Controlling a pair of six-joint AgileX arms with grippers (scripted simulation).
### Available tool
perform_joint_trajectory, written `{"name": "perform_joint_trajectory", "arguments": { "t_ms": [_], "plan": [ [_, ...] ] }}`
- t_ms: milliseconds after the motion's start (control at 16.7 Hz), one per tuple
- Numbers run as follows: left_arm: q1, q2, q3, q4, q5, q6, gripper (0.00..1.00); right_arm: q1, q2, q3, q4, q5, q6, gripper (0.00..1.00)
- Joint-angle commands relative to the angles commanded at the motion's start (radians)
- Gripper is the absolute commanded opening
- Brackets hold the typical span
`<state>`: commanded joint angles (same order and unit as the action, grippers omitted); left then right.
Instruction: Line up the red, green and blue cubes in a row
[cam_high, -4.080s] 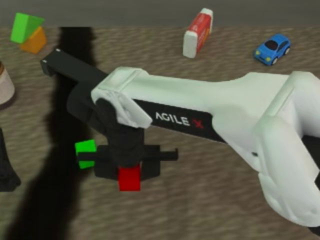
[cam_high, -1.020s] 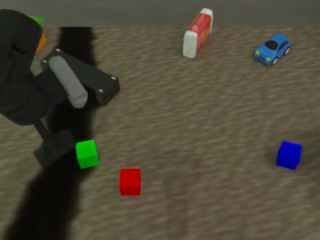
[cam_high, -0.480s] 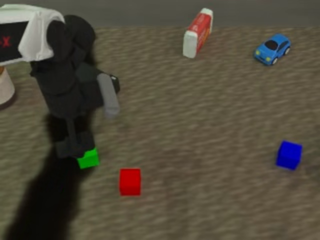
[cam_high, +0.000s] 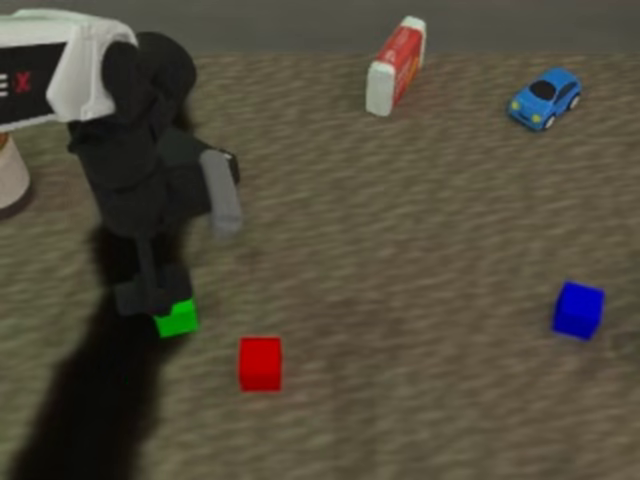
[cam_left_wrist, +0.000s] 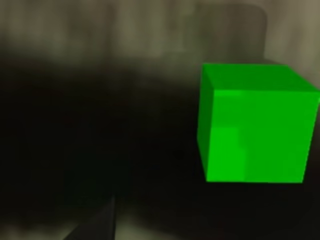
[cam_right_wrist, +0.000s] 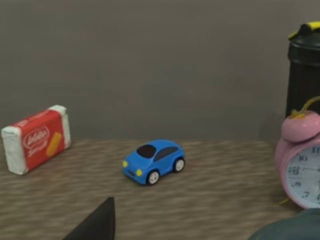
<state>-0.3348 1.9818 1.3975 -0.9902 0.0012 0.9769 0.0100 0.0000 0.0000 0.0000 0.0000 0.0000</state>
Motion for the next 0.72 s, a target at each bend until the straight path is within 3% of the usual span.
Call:
{"name": "perform_joint_trajectory", "arguments": {
  "t_ms": [480,720],
  "plan": [
    [-0.002,0.114,-0.124,0.243,0.001,0.001,1.0,0.0,0.0,0.0,0.0,0.0,0.0,1.0],
    [-0.002,0.132,-0.144,0.281,0.001,0.001,1.0,0.0,0.0,0.0,0.0,0.0,0.0,1.0]
  ]
}}
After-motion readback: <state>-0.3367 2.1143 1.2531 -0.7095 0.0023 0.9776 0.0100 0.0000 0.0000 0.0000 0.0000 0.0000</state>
